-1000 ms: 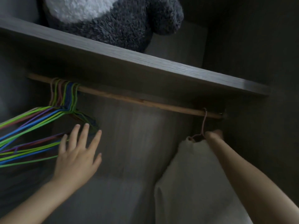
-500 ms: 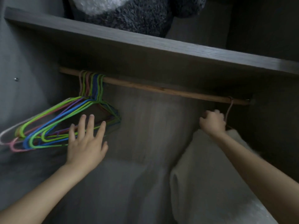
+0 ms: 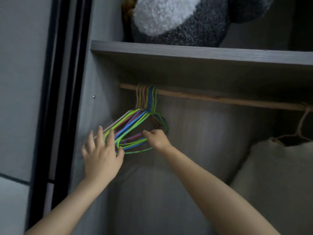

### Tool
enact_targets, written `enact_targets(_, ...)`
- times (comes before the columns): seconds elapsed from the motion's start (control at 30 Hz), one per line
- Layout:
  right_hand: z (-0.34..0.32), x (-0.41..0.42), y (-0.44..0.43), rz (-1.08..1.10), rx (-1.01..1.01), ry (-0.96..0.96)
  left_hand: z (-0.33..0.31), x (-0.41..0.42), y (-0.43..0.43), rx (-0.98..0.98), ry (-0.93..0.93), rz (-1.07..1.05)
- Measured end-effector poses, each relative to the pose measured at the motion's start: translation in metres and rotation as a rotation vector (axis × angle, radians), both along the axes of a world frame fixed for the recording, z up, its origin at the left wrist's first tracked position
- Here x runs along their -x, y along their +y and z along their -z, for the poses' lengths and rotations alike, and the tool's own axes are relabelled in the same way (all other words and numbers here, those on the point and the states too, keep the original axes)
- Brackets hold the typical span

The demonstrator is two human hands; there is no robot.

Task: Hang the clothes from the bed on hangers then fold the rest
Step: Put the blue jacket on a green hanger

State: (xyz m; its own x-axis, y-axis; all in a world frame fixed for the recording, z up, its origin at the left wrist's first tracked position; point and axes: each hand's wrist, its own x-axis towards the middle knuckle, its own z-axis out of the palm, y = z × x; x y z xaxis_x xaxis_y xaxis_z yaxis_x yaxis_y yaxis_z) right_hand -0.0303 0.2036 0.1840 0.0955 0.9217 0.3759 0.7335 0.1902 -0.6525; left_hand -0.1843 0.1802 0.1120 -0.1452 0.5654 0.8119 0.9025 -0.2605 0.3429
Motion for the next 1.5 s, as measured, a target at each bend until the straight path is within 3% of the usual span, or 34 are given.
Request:
enact_targets(0.1, -0.005, 0.025, 0.007, -0.021, -0.004, 0.220, 0.004, 0.016, 0.011, 0.159, -0.042, 0.077)
enact_targets(0.2, -0.007, 0.041, 0.008, -0.123, 0.094, 0.675, 0.007, 0.025, 0.012, 0.151, -0.174, 0.398)
enact_targets(0.27, -0.002, 0.050, 0.009, -0.190, 0.175, 0.823, 0.008, 0.031, 0.007, 0.134, -0.219, 0.511)
enact_targets(0.53, 0.008, 0.061, 0.012, -0.118, 0.148, 0.504, 0.014, 0.032, 0.004, 0.081, -0.107, 0.518)
enact_targets(0.8, 0.005, 0.025, 0.000, 0.331, -0.197, 0.255, 0.024, 0.022, -0.005, 0.021, 0.064, 0.435)
enact_targets(0.97, 0.000, -0.015, -0.011, 0.351, -0.314, 0.264, 0.016, 0.002, -0.018, -0.231, 0.081, 0.364)
enact_targets(1.2, 0.005, -0.064, -0.045, 0.404, -0.316, 0.330, 0.015, -0.040, -0.037, -0.396, 0.035, 0.502)
enact_targets(1.27, 0.011, -0.082, -0.067, 0.428, -0.299, 0.342, 0.017, -0.052, -0.043, -0.385, 0.034, 0.544)
enact_targets(1.37, 0.009, -0.121, -0.112, 0.467, -0.330, 0.202, 0.023, -0.072, -0.050, -0.310, 0.042, 0.596)
enact_targets(1.5, -0.022, -0.172, -0.172, 0.558, -0.467, 0.150, 0.028, -0.119, -0.067, -0.167, 0.003, 0.694)
